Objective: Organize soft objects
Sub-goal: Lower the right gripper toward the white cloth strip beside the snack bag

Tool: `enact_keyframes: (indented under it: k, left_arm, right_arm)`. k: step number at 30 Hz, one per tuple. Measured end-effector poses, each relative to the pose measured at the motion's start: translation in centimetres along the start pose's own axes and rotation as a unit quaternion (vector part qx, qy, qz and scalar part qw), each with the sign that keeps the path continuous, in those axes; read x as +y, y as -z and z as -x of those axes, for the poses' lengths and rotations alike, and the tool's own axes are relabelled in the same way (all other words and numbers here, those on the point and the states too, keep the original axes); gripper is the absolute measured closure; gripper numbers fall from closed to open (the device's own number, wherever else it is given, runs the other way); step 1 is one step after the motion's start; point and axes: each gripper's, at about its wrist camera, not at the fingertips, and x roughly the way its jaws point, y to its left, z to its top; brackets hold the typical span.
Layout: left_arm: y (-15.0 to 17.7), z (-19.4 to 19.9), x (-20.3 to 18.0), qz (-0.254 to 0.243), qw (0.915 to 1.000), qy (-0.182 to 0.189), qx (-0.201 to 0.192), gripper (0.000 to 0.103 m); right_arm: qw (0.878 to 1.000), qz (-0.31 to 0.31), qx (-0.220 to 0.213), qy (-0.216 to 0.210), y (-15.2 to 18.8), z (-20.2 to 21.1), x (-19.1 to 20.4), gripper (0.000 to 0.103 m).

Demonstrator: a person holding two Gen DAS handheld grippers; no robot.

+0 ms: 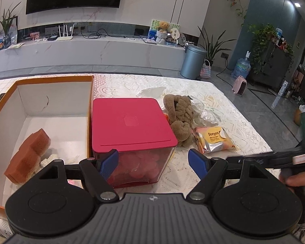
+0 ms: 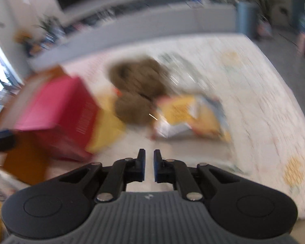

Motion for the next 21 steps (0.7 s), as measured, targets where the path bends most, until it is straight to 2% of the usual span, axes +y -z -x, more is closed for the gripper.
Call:
enact_keyframes:
  k: [1,3,4,5,6,8,11,15,18,19,20,21]
  left_arm:
    - [0.0,0.0,0.0,-0.001,1.0000,0.001,0.000,0.011]
    - [0.1,0.0,0.0,-0.003,1.0000,0.000,0.000,0.011]
    - [0.1,0.0,-0.1,-0.005,1.0000,-0.001,0.001,0.011]
    - [0.1,-0.1,-0.1,-0.006,1.0000,-0.001,0.002,0.011]
    - [0.2,-0.2,-0.2,-0.009,1.0000,-0.001,0.005,0.011]
    - [0.2,-0.3,-0.4,-0.013,0.9999,-0.001,0.010,0.011]
    - [0.4,-0.4,-0.6,-0.019,0.9997,-0.002,0.012,0.011]
    - [0.4,-0.5,-0.5,-0.015,0.9998,-0.008,0.012,0.011]
    - [0.2,-0.6,-0.2,-0.009,0.9998,-0.004,0.016,0.011]
    - [0.2,-0.6,-0.1,-0.007,0.9998,-0.001,0.017,0.011]
    - [0.2,-0.6,0.0,-0.005,0.9998,0.000,0.018,0.011]
    - [0.2,-0.6,0.1,-0.005,0.9998,0.000,0.018,0.012]
  right_arm:
    - [1.000,-0.002,0.008,0.028,0.2,-0.5,-0.2,0.090]
    - [0.998,-0.007,0.007,0.059,0.3,-0.6,-0.7,0.059]
    - [0.998,-0.009,-0.001,0.070,0.3,-0.5,-1.0,0.030]
    - [0.996,-0.007,-0.012,0.083,0.2,-0.3,-1.1,0.008]
    - [0.995,0.002,-0.019,0.101,0.1,-0.3,-1.0,0.002]
    - [0.992,0.026,-0.014,0.123,0.1,-0.6,-0.7,0.003]
    - [0.993,0.036,0.007,0.114,-0.1,-2.1,-0.8,0.003]
    - [0.989,0.040,0.038,0.135,-0.6,-4.1,-0.9,0.003]
    - [0.993,0.030,0.033,0.110,-0.8,-4.3,-1.3,0.004]
    - [0.994,0.025,0.032,0.106,-0.8,-4.4,-1.5,0.013]
    - [0.994,0.022,0.033,0.106,-0.8,-4.4,-1.6,0.033]
    - [0.994,0.017,0.037,0.106,-0.8,-4.5,-1.8,0.044]
